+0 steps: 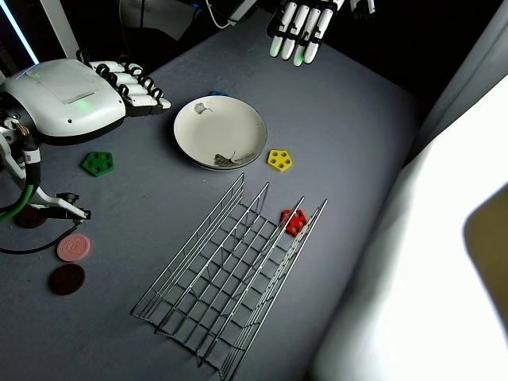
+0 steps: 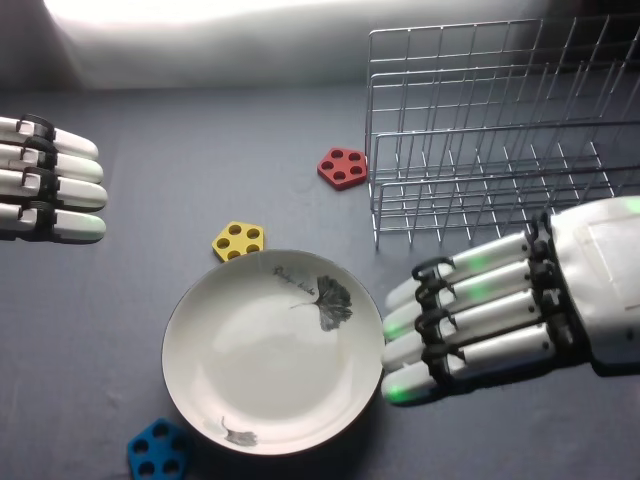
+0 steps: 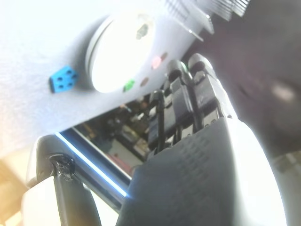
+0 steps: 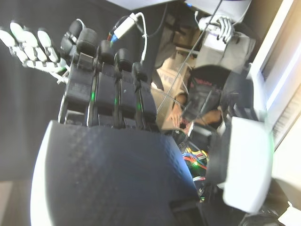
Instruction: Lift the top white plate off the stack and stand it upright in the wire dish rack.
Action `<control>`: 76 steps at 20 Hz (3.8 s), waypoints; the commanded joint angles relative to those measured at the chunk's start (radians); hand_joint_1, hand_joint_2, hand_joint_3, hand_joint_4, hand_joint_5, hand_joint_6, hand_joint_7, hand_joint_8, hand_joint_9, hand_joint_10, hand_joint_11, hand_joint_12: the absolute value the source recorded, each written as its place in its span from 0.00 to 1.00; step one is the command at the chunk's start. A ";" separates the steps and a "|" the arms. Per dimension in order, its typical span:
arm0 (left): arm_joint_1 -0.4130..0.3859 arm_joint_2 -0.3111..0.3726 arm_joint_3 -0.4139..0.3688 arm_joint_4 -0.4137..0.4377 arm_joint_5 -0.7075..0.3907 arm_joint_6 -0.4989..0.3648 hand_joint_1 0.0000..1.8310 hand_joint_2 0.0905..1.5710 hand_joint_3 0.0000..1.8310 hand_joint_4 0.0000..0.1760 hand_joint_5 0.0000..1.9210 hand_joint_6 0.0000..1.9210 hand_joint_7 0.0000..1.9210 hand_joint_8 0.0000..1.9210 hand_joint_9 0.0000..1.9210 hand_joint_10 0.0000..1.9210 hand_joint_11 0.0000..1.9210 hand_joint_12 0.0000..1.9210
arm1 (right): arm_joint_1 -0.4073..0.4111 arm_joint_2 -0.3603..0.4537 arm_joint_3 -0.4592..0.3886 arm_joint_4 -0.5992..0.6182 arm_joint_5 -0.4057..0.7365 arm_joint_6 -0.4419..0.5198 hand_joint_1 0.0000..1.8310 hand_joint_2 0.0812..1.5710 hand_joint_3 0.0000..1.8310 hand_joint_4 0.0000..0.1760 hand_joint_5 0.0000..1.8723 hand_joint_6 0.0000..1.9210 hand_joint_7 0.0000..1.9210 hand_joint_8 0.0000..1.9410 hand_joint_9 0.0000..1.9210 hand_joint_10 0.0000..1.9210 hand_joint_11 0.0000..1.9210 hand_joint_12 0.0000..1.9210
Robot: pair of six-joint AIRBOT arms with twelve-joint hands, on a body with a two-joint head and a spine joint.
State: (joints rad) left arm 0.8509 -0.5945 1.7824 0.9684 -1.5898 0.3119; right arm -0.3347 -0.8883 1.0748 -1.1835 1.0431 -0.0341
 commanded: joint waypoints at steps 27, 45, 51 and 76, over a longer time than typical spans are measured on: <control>0.004 -0.019 0.069 -0.029 -0.143 -0.156 0.03 0.55 0.00 0.00 0.03 0.00 0.03 0.00 0.03 0.01 0.04 0.06 | 0.014 0.008 0.046 0.066 0.063 0.109 0.01 0.56 0.00 0.00 0.07 0.00 0.07 0.00 0.09 0.00 0.09 0.01; -0.077 0.020 -0.122 0.133 0.055 -0.096 0.03 0.55 0.00 0.00 0.01 0.00 0.01 0.00 0.02 0.00 0.03 0.04 | 0.033 0.026 0.010 0.079 -0.008 -0.007 0.01 0.56 0.00 0.00 0.05 0.00 0.06 0.00 0.07 0.00 0.08 0.00; -0.123 0.045 -0.240 0.215 0.140 -0.075 0.04 0.55 0.00 0.00 0.03 0.00 0.03 0.00 0.03 0.00 0.03 0.04 | 0.033 0.015 0.010 0.077 -0.014 -0.031 0.00 0.56 0.00 0.00 0.06 0.00 0.07 0.00 0.08 0.00 0.09 0.01; -0.177 0.030 -0.436 0.336 0.436 -0.025 0.04 0.56 0.00 0.00 0.03 0.00 0.02 0.00 0.01 0.00 0.02 0.02 | 0.039 0.017 -0.001 0.114 -0.033 -0.179 0.03 0.57 0.00 0.00 0.09 0.00 0.10 0.00 0.12 0.00 0.12 0.01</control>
State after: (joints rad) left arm 0.6907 -0.5617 1.3556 1.3640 -1.0950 0.2871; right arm -0.3077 -0.8791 1.0733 -1.1412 0.9367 -0.2111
